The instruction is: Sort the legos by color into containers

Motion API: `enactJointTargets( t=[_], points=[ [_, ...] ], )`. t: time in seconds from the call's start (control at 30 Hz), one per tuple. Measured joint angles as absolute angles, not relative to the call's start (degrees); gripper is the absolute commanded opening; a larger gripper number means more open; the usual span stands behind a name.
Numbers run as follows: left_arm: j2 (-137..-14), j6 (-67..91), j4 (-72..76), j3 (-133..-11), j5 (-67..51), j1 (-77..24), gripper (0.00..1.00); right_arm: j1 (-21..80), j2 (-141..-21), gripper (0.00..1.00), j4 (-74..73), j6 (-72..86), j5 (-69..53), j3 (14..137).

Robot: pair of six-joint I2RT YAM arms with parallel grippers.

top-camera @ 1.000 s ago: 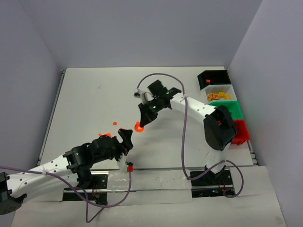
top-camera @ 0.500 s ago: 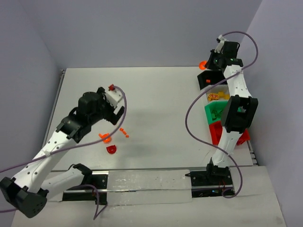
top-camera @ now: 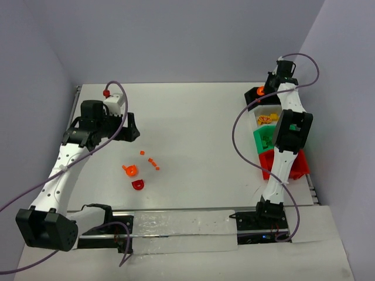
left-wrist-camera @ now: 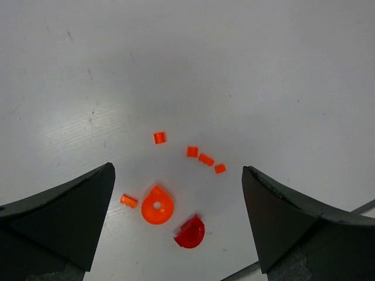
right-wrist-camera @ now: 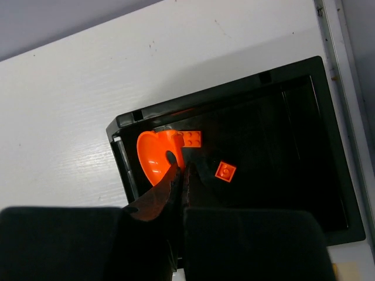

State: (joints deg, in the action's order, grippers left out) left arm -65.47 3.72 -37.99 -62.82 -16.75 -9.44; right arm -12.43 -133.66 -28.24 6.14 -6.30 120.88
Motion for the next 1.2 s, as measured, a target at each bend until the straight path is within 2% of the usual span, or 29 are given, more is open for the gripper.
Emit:
enactJointTargets(
  t=[0.03,0.1,0.13,0.17,0.3,0.47,0.67,0.83,1.03,1.2],
  points=[
    [-65.76,3.42,-38.83,-62.81,-17.75,-8.19,0.99,-12.43,-133.75,0.04,-28.19,6.13,-6.14,120.94],
    [-66.08,1.79,-40.34,-62.70,-19.41,-6.43,0.99,-12.43,-134.32,0.20,-28.27,6.13,-5.54,121.89],
    [-66.13,0.67,-41.18,-62.55,-20.24,-5.88,0.99,-12.43,-134.71,0.38,-28.13,5.99,-5.33,122.46],
    [-66.13,-0.71,-42.01,-62.40,-20.95,-5.38,0.99,-12.43,-135.15,0.46,-28.16,5.67,-5.24,123.01],
    [-66.12,-6.28,-45.32,-61.19,-23.00,-3.94,0.93,-12.43,-135.92,0.63,-28.52,5.43,-4.96,123.34],
    [-66.08,-13.81,-50.60,-59.80,-25.64,-2.41,0.89,-12.44,-135.94,0.66,-28.77,5.31,-5.15,123.33],
    [-66.66,-27.99,-57.82,-58.98,-27.50,-1.75,0.84,-12.39,-134.20,0.79,-29.93,5.70,-8.97,121.44],
    [-66.53,-40.30,-62.33,-53.75,-27.56,-2.28,0.80,-11.61,-127.97,0.86,-31.67,5.67,-13.53,117.30],
    [-64.71,-47.87,-61.96,-46.46,-26.36,-9.46,0.74,-7.94,-117.06,0.87,-32.14,5.48,-18.35,110.96],
    [-62.56,-51.51,-58.67,-41.07,-26.25,-13.78,0.60,-4.62,-110.17,0.87,-32.17,5.48,-22.66,104.67]
  ],
)
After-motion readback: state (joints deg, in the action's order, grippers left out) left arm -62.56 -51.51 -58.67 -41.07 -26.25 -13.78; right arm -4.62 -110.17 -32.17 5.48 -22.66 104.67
